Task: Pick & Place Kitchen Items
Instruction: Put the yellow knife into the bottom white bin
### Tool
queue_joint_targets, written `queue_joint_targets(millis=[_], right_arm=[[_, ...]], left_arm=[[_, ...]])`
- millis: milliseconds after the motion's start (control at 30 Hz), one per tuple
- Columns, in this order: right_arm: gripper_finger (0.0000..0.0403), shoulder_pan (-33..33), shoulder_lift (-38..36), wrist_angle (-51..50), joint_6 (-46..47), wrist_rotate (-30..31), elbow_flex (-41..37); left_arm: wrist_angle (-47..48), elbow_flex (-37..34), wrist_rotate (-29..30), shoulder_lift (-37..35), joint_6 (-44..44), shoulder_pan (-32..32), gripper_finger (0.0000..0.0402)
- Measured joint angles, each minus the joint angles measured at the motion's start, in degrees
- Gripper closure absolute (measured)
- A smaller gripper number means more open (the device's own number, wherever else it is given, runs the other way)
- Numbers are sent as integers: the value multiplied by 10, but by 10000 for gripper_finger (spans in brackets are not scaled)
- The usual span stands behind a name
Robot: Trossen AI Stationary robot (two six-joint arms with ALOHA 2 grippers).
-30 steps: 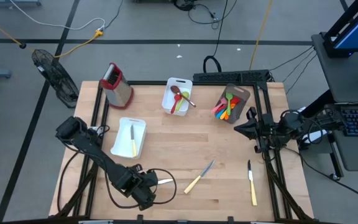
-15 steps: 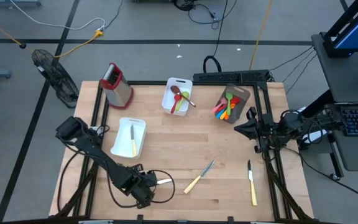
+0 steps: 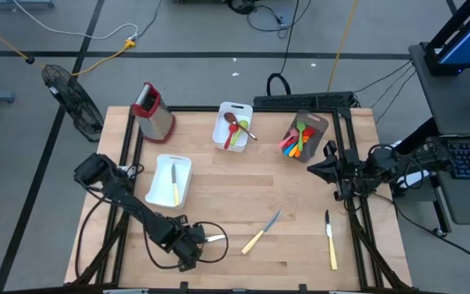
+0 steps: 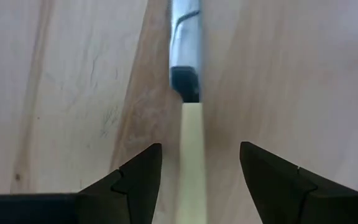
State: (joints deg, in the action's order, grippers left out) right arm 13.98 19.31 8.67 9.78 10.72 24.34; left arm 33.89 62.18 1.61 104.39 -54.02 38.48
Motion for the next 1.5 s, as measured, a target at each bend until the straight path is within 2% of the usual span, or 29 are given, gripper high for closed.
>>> queue_joint_targets(millis=[200, 300, 500, 600, 667, 833, 1167, 1500], right_arm=[[399, 0, 0, -3, 0, 0, 0], [399, 0, 0, -3, 0, 0, 0], [399, 0, 0, -3, 0, 5, 0], [399, 0, 0, -3, 0, 26, 0], [399, 0, 0, -3, 0, 39, 0], [399, 0, 0, -3, -2, 45, 0], [399, 0, 0, -3, -2, 43, 0], [399, 0, 0, -3, 0, 42, 0]], left_arm=[[-1, 4, -4, 45, 12, 3, 181], [2, 6, 11, 61, 12, 7, 201], [9, 5, 28, 56, -5, 3, 300], [5, 2, 23, 49, -12, -1, 357], [2, 1, 12, 45, -33, -6, 376], [-13, -3, -24, 28, -96, -23, 376], [-57, -3, -1, -34, -121, -39, 376], [-195, -3, 13, -47, -146, -66, 376]])
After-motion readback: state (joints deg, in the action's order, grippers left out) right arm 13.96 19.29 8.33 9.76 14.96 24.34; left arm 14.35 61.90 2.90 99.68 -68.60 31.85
